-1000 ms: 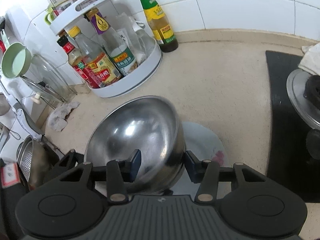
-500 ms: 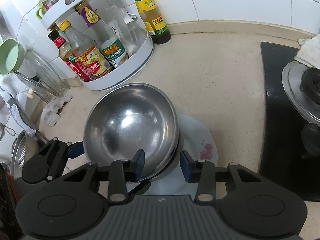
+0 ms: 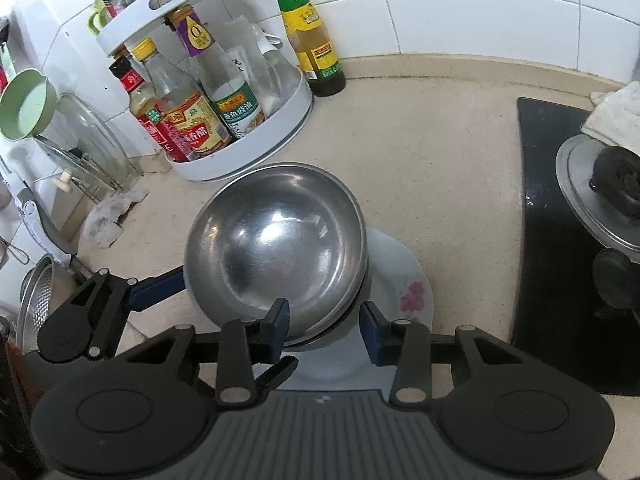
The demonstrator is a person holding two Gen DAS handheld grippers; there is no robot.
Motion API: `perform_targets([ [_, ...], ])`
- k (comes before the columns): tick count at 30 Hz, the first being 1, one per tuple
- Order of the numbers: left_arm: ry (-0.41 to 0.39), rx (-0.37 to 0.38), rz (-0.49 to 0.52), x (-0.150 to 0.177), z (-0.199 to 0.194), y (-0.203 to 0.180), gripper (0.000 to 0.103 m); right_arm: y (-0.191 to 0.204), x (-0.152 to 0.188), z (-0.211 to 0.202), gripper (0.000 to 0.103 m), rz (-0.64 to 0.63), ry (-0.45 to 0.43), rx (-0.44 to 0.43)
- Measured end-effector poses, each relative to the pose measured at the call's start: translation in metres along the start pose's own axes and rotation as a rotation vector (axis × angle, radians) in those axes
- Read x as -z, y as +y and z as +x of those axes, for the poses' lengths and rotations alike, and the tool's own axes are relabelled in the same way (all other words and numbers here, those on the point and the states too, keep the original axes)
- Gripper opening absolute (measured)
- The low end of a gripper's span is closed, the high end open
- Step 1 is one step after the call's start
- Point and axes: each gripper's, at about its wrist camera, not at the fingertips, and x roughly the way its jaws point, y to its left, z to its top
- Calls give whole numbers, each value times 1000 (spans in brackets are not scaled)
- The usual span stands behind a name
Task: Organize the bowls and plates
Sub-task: 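Lower the bowl stack onto the pink-rose plate stack with both tools, then open the left tool and withdraw it from the bowl rim while the right tool backs away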
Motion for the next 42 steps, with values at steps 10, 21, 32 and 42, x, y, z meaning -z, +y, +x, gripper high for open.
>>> perform_targets([
  [10, -2, -8, -14, 1, -4, -1, 98, 1, 3, -6, 37, -9, -14, 2],
  [21, -3, -22, -21, 5, -11, 0, 99, 7, 14, -17, 37, -40, -31, 14],
  [32, -5, -36, -37, 7, -15, 3, 100, 7, 20, -23, 37, -56, -32, 18],
  [42, -1, -39, -50, 9, -17, 5, 101, 9, 27, -31, 37, -74, -39, 26],
])
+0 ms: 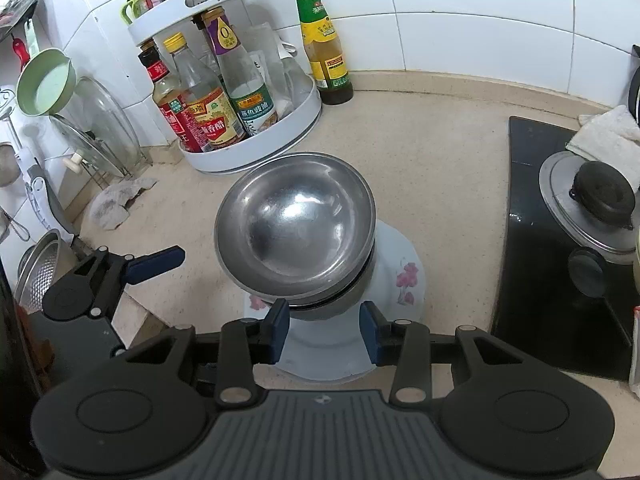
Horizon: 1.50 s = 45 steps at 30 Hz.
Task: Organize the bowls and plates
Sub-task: 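Open the left tool and withdraw it from the bowl rim while the right tool backs away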
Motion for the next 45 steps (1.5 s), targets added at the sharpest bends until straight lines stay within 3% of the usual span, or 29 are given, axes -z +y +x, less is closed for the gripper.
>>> perform_targets([
  [45, 45, -22, -70, 13, -8, 13, 103, -14, 30, 0, 37, 1, 39, 15],
])
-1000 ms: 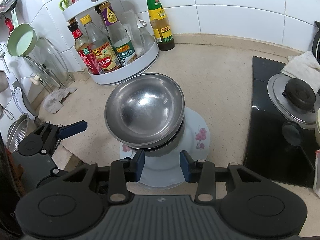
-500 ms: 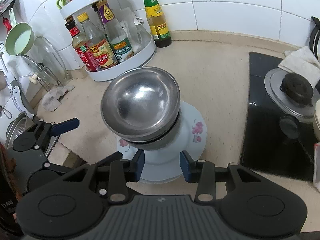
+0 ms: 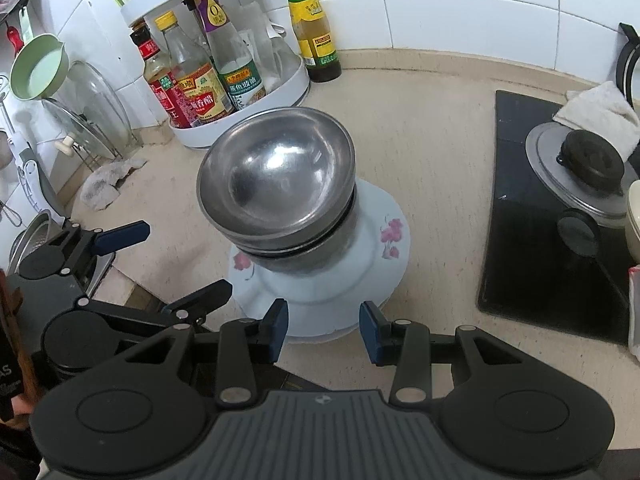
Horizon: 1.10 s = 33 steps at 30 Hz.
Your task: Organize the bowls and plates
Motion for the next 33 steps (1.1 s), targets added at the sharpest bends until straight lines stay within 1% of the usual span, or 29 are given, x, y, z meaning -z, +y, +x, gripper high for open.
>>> perform_targets([
  [5, 8, 0, -1, 2, -1, -2, 103, 0, 5, 0, 38, -1, 5, 1],
  [9, 11, -3, -7, 4, -1, -2, 103, 4, 9, -1, 38, -25, 2, 1],
  [18, 20, -4, -63, 11, -6, 4, 103, 5, 21, -3, 39, -34, -4, -10],
  [20, 29, -6, -77, 13, -6, 5, 103, 6, 22, -2, 43, -35, 0, -16],
  [26, 58, -26, -124, 19, -4, 7, 103, 10, 22, 0, 43, -57, -20, -9],
  [33, 78, -40, -160, 25, -2, 4, 103, 3, 25, 2, 43, -61, -12, -12],
])
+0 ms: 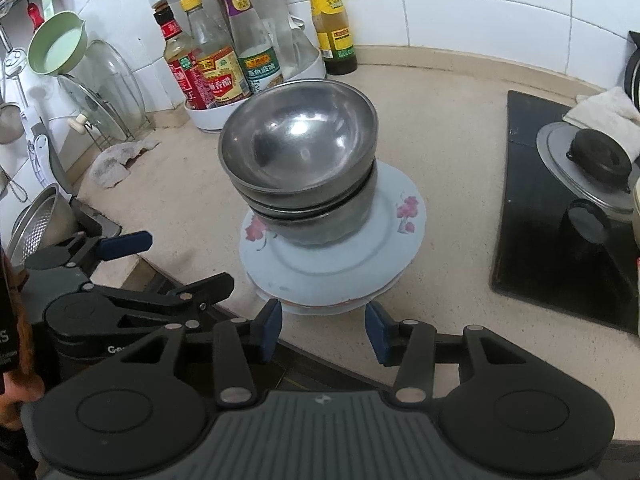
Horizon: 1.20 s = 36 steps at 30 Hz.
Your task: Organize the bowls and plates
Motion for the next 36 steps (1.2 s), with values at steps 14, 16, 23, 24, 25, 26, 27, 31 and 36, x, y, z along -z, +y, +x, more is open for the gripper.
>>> perform_targets([
  [14, 53, -23, -62, 13, -8, -27, 103, -5, 15, -14, 48, -53, 4, 38],
  [16, 56, -32, -70, 15, -10, -30, 103, -6, 17, -16, 48, -58, 9, 37],
  [23, 57, -49, -107, 19, -17, -35, 103, -11, 24, -25, 48, -69, 8, 30],
  [24, 58, -56, -109, 19, -17, -36, 103, -11, 24, -25, 48, -69, 8, 30],
  [25, 59, -63, -110, 20, -17, -37, 103, -12, 25, -26, 48, -71, 9, 29],
  [26, 58, -68, -110, 20, -18, -39, 103, -13, 26, -27, 48, -75, 9, 26],
  [27, 57, -69, -110, 20, -19, -40, 103, -14, 26, -27, 48, -77, 8, 24],
  [31, 51, -70, -121, 21, -21, -44, 103, -16, 27, -29, 49, -81, 5, 18],
  [36, 48, -75, -137, 21, -23, -49, 103, -22, 29, -32, 49, -84, 3, 11],
])
